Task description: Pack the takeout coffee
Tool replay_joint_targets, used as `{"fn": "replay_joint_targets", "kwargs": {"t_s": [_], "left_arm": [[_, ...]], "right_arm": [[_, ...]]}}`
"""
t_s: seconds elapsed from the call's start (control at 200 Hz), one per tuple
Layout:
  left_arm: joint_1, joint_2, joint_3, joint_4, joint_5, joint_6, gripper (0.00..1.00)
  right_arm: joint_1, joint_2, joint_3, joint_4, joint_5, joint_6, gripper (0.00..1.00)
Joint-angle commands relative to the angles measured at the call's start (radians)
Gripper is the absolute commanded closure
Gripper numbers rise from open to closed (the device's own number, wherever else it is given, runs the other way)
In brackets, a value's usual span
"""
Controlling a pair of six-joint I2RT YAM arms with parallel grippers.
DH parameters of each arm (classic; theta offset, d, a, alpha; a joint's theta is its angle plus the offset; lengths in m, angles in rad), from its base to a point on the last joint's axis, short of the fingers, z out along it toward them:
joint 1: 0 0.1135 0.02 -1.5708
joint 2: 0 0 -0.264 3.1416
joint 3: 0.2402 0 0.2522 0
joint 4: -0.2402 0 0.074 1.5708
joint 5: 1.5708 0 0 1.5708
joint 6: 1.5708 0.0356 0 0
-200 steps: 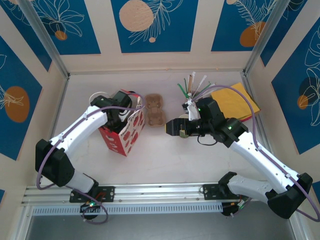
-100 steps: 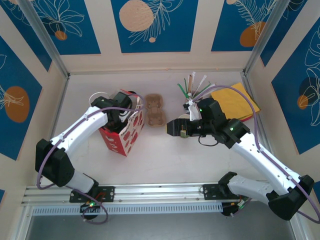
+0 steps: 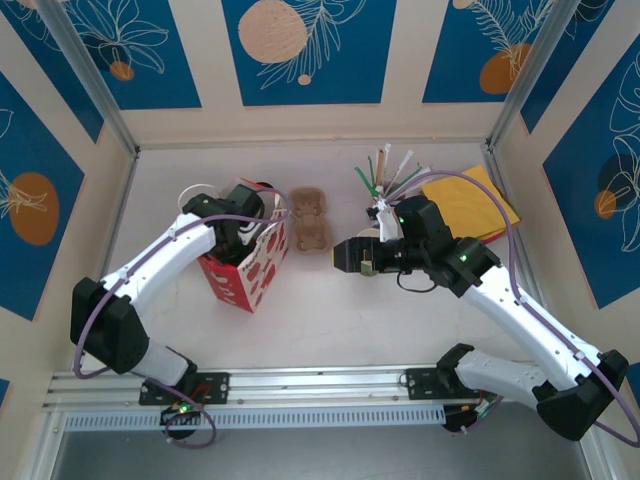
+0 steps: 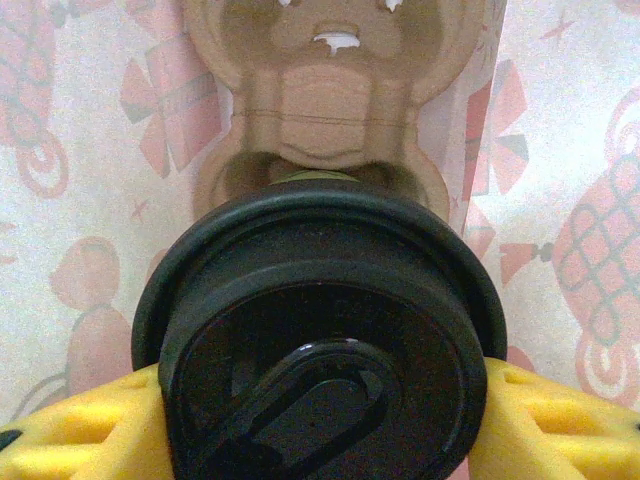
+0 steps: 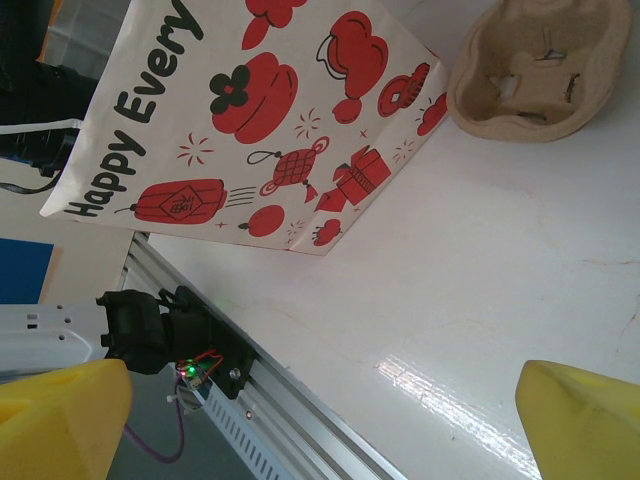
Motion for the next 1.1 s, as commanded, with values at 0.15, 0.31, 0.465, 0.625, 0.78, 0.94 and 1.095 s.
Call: {"fn": "replay_joint_targets", "kwargs": {"t_s": [0.15,0.31,0.465,0.625,0.78,0.94,1.095], "left_arm": [[0.025,0.018,-0.028,0.014,-0.007,0.024,0.42],[0.027,0.018,-0.033,0.02,-0.004,0.026,0.42],[0.028,0.02,-0.033,0.022,-0.002,0.027,0.42],[0.03,0.02,-0.033,0.022,-0.002,0.027,0.42],[0.031,0.021,-0.035,0.022,-0.002,0.028,0.42],[0.032,0.026,-0.035,0.025,0.002,0.027,0.42],[0.031,0.035,-0.035,0.025,0.006,0.028,0.43]], "right_arm": [[0.009,-0.011,0.013,-0.019,0.004,0.007,0.01],[0.009,-0.01,0.014,-0.014,0.004,0.008,0.01],[0.014,-0.002,0.02,-0.005,-0.003,0.009,0.01],[0.024,0.012,0.03,0.004,-0.004,0.009,0.01],[0.032,0.021,0.037,0.013,-0.003,0.007,0.01],[0.035,0.023,0.037,0.018,-0.001,0.007,0.01],[0.035,0.023,0.036,0.018,0.001,0.004,0.01]]}}
